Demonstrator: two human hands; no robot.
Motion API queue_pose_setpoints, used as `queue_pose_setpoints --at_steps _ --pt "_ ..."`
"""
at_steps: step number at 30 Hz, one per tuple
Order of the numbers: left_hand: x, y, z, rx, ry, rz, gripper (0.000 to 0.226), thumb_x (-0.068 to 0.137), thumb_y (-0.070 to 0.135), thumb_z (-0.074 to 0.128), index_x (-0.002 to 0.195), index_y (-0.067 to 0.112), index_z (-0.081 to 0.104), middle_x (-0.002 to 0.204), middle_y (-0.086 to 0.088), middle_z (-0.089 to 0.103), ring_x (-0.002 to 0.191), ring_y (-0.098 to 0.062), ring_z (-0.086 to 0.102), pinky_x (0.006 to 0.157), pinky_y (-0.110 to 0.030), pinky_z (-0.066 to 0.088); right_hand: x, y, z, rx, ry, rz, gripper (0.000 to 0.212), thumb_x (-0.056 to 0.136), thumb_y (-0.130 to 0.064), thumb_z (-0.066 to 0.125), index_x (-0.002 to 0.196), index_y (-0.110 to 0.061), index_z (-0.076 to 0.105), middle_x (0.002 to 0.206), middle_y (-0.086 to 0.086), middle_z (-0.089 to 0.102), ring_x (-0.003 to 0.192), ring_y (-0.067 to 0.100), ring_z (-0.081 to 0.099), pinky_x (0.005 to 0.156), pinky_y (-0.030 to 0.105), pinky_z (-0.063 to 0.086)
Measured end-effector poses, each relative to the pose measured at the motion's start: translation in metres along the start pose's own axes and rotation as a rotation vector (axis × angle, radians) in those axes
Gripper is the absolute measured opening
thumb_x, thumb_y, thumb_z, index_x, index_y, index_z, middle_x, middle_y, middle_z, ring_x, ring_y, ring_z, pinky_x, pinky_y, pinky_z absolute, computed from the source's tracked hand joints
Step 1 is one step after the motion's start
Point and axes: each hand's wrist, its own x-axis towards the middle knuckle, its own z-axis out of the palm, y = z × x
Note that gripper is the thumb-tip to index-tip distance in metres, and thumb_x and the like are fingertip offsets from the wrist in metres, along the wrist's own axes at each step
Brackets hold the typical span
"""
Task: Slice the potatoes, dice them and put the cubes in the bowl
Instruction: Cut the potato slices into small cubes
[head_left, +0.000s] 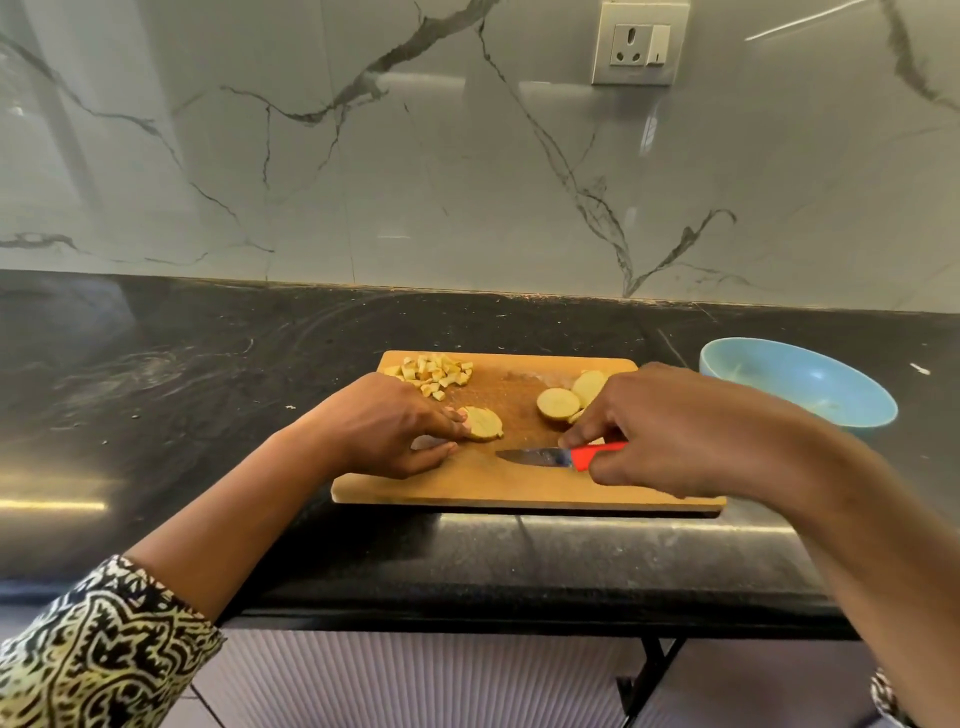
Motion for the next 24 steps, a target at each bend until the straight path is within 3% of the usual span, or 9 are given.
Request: queue_pose_setpoints --at_steps 2,4,6,11,15,17,20,22,24 --pt "-0.001 -0.001 -0.002 0.007 0.0 -0.002 0.035 0.094 0.047 0.044 0.122 0.036 0.062 0.123 0.019 0.061 0.114 -0.002 0.058 0.064 -0.003 0.026 0.004 -0.001 -0.002 0.063 0.022 0.011 0.029 0.09 -0.029 0.058 0.117 -0.036 0.067 0.079 -0.014 0.064 0.053 -0.001 0.055 0.048 0.012 0.038" --pt "-0.004 -0.003 -0.004 0.008 0.016 -0.017 0.043 0.092 0.054 0.035 0.12 0.037 0.062 0.121 0.02 0.062 0.107 -0.004 0.063 0.059 -0.007 0.034 0.015 -0.003 0.003 0.056 0.104 -0.012 0.033 0.092 -0.029 0.058 0.124 -0.033 0.063 0.107 -0.011 0.068 0.072 0.002 0.056 0.057 0.013 0.04" --pt "-0.006 -0.005 -0.004 0.028 0.023 -0.027 0.051 0.089 0.058 0.028 0.12 0.038 0.062 0.119 0.02 0.063 0.101 -0.005 0.066 0.055 -0.013 0.04 0.026 -0.007 0.014 0.071 0.173 -0.018 0.036 0.092 -0.029 0.058 0.128 -0.03 0.06 0.122 -0.008 0.064 0.078 0.001 0.051 0.059 0.01 0.034" --pt "-0.005 -0.006 -0.001 0.057 0.014 0.013 0.055 0.089 0.06 0.024 0.118 0.037 0.065 0.117 0.02 0.064 0.1 -0.005 0.066 0.053 -0.014 0.039 0.042 -0.008 0.036 0.109 0.21 -0.015 0.036 0.092 -0.03 0.059 0.127 -0.028 0.061 0.122 -0.012 0.063 0.073 0.0 0.045 0.055 0.011 0.027" --pt "-0.004 -0.006 -0.001 0.075 0.019 0.018 0.054 0.089 0.059 0.025 0.115 0.037 0.066 0.113 0.021 0.067 0.094 -0.003 0.066 0.05 -0.011 0.026 0.047 -0.005 0.045 0.153 0.194 -0.035 0.035 0.091 -0.029 0.061 0.126 -0.026 0.062 0.126 -0.014 0.061 0.066 -0.001 0.044 0.052 0.011 0.026" --pt "-0.004 -0.006 0.0 0.087 0.022 0.02 0.052 0.09 0.058 0.027 0.114 0.037 0.067 0.111 0.021 0.067 0.093 -0.003 0.067 0.049 -0.01 0.023 0.048 -0.006 0.046 0.139 0.198 -0.03 0.036 0.091 -0.028 0.061 0.127 -0.025 0.062 0.126 -0.011 0.062 0.07 0.002 0.045 0.054 0.011 0.027" --pt "-0.003 -0.008 0.003 0.098 0.018 0.015 0.056 0.09 0.06 0.023 0.117 0.038 0.065 0.108 0.018 0.069 0.093 -0.006 0.067 0.049 -0.015 0.034 0.054 -0.015 0.054 0.045 0.247 -0.029 0.034 0.092 -0.028 0.058 0.126 -0.023 0.062 0.112 -0.004 0.065 0.08 0.006 0.046 0.064 0.018 0.035" --pt "-0.002 -0.008 0.004 0.112 0.012 0.016 0.058 0.089 0.061 0.02 0.119 0.038 0.064 0.108 0.016 0.07 0.094 -0.008 0.067 0.052 -0.022 0.044 0.059 -0.022 0.063 -0.009 0.277 -0.041 0.028 0.093 -0.027 0.056 0.118 -0.02 0.066 0.09 -0.002 0.059 0.075 0.01 0.047 0.059 0.02 0.034" --pt "-0.002 -0.007 0.005 0.122 0.015 0.02 0.058 0.089 0.061 0.02 0.119 0.037 0.063 0.11 0.016 0.069 0.095 -0.01 0.067 0.053 -0.028 0.049 0.059 -0.024 0.069 -0.019 0.288 -0.048 0.025 0.093 -0.027 0.056 0.113 -0.018 0.066 0.081 -0.003 0.05 0.074 0.013 0.047 0.055 0.022 0.031"
